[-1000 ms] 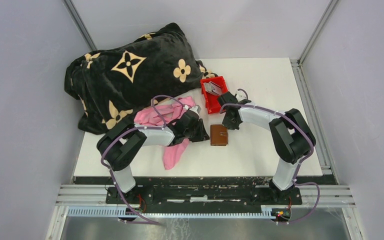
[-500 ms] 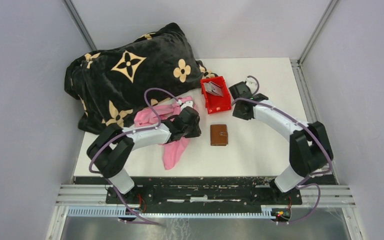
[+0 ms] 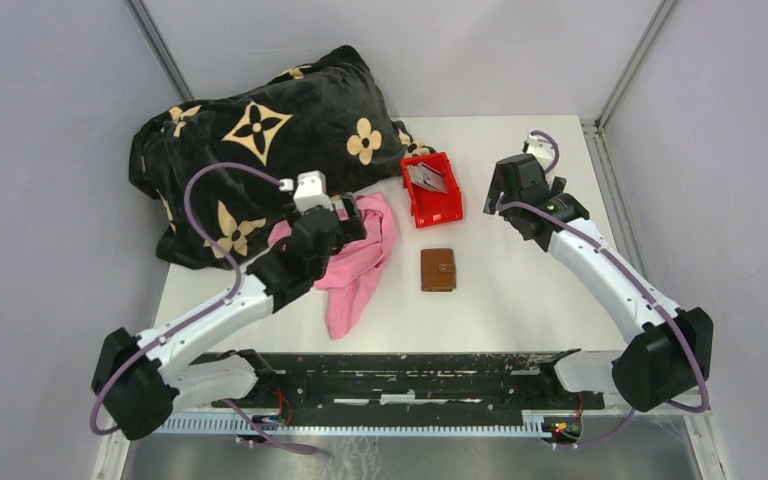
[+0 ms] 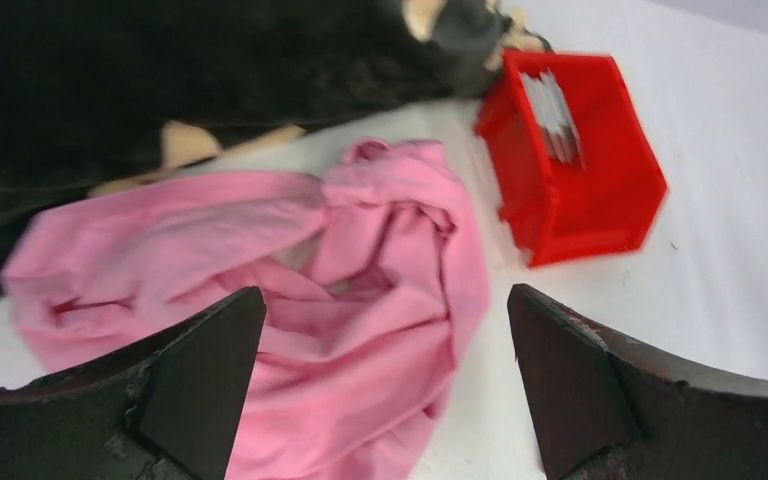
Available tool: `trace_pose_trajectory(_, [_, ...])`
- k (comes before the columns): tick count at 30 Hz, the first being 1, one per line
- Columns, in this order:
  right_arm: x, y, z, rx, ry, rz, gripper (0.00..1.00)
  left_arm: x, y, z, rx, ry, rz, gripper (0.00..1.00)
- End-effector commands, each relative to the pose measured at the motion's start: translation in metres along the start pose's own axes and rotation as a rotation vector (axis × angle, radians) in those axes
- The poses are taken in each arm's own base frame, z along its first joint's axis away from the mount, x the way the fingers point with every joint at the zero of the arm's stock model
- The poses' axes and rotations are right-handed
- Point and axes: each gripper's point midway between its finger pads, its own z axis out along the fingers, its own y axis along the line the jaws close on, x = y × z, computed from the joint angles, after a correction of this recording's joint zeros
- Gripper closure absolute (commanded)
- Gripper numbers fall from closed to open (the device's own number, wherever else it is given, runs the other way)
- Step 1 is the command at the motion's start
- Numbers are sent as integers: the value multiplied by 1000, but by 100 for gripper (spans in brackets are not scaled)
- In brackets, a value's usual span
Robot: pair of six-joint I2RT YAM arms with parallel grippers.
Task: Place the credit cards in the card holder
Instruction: Reset both arms
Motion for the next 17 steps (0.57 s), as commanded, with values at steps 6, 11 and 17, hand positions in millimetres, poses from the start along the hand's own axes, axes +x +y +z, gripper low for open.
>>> trace_pose_trajectory(6, [7,-26,-10,111,39,-30,5,-35,57,-12,-157,-243,-10,1])
trace_pose_trajectory(11, [11,-34,-13,121,24,-27,5,-28,60,-8,-173,-208,13,1])
trace_pose_trajectory(17, [11,-39,-15,126,4,-34,4,-28,63,-10,-183,-212,12,1])
